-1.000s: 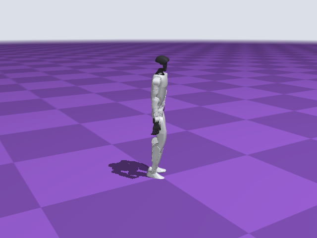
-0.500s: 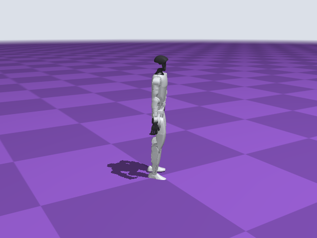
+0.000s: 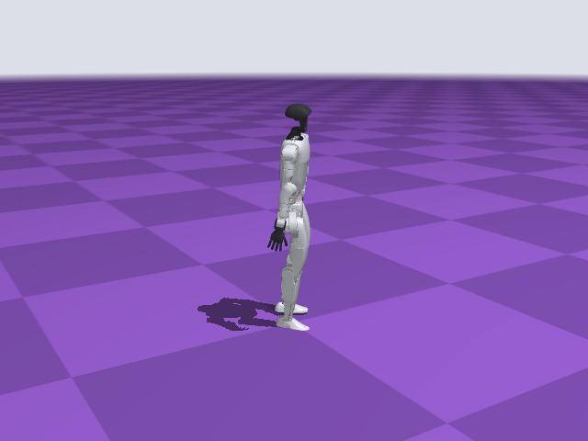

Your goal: Upper body actions

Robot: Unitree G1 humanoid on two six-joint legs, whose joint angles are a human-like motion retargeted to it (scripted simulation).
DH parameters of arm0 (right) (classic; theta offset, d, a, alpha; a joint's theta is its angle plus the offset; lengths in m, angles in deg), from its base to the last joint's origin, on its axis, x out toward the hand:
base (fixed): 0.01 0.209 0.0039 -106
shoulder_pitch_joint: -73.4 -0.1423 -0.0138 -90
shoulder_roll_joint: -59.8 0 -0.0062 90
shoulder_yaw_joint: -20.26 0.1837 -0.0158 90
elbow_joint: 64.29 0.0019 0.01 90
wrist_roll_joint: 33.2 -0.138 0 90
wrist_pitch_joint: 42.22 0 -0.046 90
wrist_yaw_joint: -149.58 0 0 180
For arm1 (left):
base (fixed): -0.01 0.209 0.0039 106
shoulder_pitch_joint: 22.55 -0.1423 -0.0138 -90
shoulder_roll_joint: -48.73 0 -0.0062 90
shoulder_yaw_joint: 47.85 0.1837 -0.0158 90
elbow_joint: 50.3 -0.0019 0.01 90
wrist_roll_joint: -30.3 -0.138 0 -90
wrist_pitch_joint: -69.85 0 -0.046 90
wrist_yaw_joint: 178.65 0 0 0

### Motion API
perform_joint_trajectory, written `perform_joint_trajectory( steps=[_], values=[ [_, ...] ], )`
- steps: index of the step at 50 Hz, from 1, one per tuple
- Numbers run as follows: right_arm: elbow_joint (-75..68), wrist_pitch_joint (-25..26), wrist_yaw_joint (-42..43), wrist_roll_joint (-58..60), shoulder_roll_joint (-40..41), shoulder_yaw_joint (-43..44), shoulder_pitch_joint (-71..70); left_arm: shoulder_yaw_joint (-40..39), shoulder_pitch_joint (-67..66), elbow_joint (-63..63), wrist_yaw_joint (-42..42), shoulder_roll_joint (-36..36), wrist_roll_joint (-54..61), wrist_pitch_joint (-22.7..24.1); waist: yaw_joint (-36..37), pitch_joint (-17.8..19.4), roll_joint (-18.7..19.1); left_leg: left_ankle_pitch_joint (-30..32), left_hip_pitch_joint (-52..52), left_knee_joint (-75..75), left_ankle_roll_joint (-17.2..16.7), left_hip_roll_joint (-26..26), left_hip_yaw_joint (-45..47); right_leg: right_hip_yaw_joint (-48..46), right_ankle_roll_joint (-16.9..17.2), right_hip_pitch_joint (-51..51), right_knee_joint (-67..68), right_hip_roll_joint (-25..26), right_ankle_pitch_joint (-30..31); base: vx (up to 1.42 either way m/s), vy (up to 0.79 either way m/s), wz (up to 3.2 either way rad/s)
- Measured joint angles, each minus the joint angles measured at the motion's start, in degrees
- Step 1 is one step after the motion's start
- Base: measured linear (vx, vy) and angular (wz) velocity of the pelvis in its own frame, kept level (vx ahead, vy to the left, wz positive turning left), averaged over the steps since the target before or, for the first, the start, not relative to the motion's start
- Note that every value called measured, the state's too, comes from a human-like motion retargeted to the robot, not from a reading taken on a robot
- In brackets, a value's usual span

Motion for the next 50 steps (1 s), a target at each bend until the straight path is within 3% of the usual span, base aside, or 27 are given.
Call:
perform_joint_trajectory(
  steps=[4,7,8,13,19,25,30,32,34,36,41,50],
  values=[
    [1.86,0.81,-2.11,-4.25,2.01,-3.01,-6.58,-1.27,-2.51,-2.77,0.50,-0.64,3.66,-0.40,1.34,3.47,-2.32,11.83,-8.24,17.19,-1.62,1.28,0.79,0.02,-0.51,1.32,-0.13,-2.55,0.76,-0.06,-0.09,0.03],
    [6.69,0.86,-6.47,-5.13,4.55,-3.23,-11.72,-1.82,-4.31,-5.11,-3.18,-1.84,5.80,-0.85,3.82,6.77,-4.57,21.08,-17.54,32.09,1.57,0.33,-0.18,-0.01,-1.12,2.14,-0.33,-4.29,1.37,-0.18,-0.17,-0.06],
    [8.68,0.97,-8.77,-5.53,5.39,-3.33,-13.17,-1.92,-5.19,-6.03,-5.11,-2.19,6.44,-0.99,5.12,7.55,-5.41,21.18,-20.22,36.18,2.07,-0.45,-0.29,0.44,-1.29,2.32,-0.34,-4.93,1.63,-0.11,-0.19,-0.32],
    [18.23,0.68,-14.78,-6.91,9.97,-2.21,-19.55,-2.39,-10.70,-6.34,-12.65,-2.35,7.05,-5.14,9.14,9.09,-5.67,13.65,-31.61,53.92,4.84,5.23,4.10,1.33,-2.44,1.87,0.07,-4.77,1.74,-0.05,-0.08,-0.16],
    [16.79,0.38,-14.85,-0.61,9.45,-4.63,-24.43,-3.43,-13.41,-6.34,-10.91,-2.42,5.70,-4.37,9.57,7.82,-5.33,10.70,-36.82,61.62,5.38,6.58,4.45,0.80,-3.14,1.85,0.09,-4.26,1.20,0.01,0.00,0.04],
    [15.19,0.31,-12.78,2.14,8.48,-3.42,-19.54,-5.28,-9.66,-6.34,-9.79,-3.37,7.01,-1.16,9.51,5.12,-5.60,11.57,-28.76,48.15,4.39,2.21,2.16,-2.28,-2.39,2.71,-0.27,-4.94,0.03,0.04,0.03,0.46],
    [12.03,2.34,-12.76,2.12,7.89,-3.84,-12.90,-7.16,-7.47,-3.54,-7.52,-2.51,9.05,0.88,7.51,1.75,-4.89,15.08,-12.13,20.55,0.97,-1.90,-0.86,-2.67,-1.66,3.00,-0.51,-3.75,-0.97,0.11,0.11,0.09],
    [10.30,2.49,-11.76,1.63,7.63,-3.98,-10.59,-7.35,-6.95,-2.66,-6.30,-2.38,9.43,1.87,6.58,0.12,-3.30,8.67,-4.54,7.34,-1.68,-2.22,-1.70,-2.41,-1.58,2.54,-0.34,-1.56,-1.51,0.13,0.14,-0.12],
    [8.37,2.41,-10.54,1.04,7.30,-3.95,-8.65,-7.10,-6.45,-2.44,-5.28,-2.30,9.29,2.62,5.32,-1.34,-1.91,1.59,1.12,-1.28,-0.01,-0.97,3.32,-2.33,-1.26,2.40,-0.24,0.03,-1.93,0.15,0.15,-0.14],
    [6.50,2.63,-9.57,0.17,6.96,-4.42,-7.29,-6.76,-5.88,-2.54,-5.04,-2.38,8.36,2.85,3.31,-2.85,-0.62,2.22,3.34,-7.44,1.55,-1.32,3.11,-2.77,-0.79,2.22,-0.35,1.06,-2.20,0.13,0.13,0.19],
    [6.63,1.98,-8.98,-1.94,6.62,-5.70,-7.39,-3.72,-1.89,-1.56,-4.65,-4.42,4.57,4.01,0.72,-3.07,-0.29,4.04,3.16,-11.44,2.10,-2.44,1.42,-4.17,0.69,0.80,-0.28,-0.07,-2.11,-0.12,0.20,0.30],
    [14.98,1.93,-11.39,5.64,7.09,-8.72,-6.58,-2.64,0.08,-1.39,-0.66,-8.46,4.44,3.64,4.59,-2.21,-2.84,1.91,4.40,-10.48,4.19,-4.44,2.97,-1.83,2.08,1.19,0.72,-1.92,-2.13,-0.05,0.17,-0.22]
  ],
)
